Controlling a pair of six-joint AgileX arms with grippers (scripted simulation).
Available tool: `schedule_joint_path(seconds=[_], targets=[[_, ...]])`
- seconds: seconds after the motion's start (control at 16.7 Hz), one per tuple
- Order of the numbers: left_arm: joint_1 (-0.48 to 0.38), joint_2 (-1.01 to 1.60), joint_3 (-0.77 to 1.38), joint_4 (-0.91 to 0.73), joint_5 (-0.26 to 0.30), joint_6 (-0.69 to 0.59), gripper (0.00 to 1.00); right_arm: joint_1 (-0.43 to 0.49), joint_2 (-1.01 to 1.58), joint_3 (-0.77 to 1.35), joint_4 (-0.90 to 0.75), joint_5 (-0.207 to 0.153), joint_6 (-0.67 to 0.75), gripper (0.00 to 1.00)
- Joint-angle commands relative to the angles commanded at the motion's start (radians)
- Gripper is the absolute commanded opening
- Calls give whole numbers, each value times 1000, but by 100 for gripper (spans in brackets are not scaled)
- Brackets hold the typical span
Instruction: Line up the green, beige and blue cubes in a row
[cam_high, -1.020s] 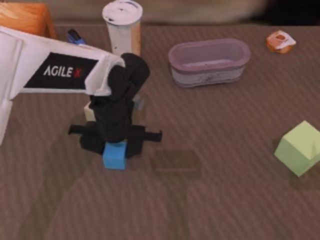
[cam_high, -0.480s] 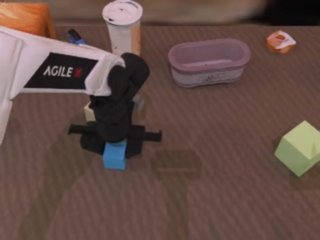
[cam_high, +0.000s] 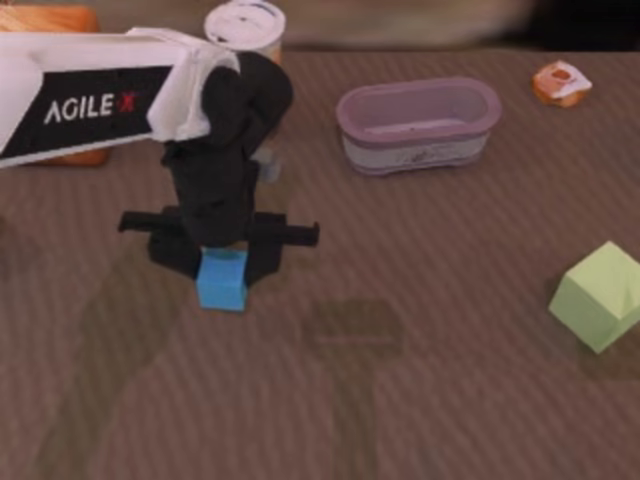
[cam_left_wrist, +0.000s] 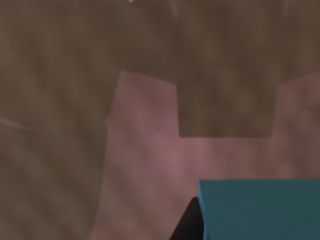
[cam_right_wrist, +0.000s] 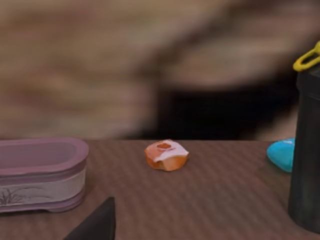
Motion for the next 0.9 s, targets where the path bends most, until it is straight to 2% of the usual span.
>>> schedule_joint_path(seconds=[0.48,0.66,0.9], targets=[[-12,-6,32,-40,-1,-9,0,0,0,0,0,0,0,100],[-68,63,133,-96,-1,-82,0,0,0,0,0,0,0,100],[-191,206,404,-218,-1,-242,0,0,0,0,0,0,0,100]])
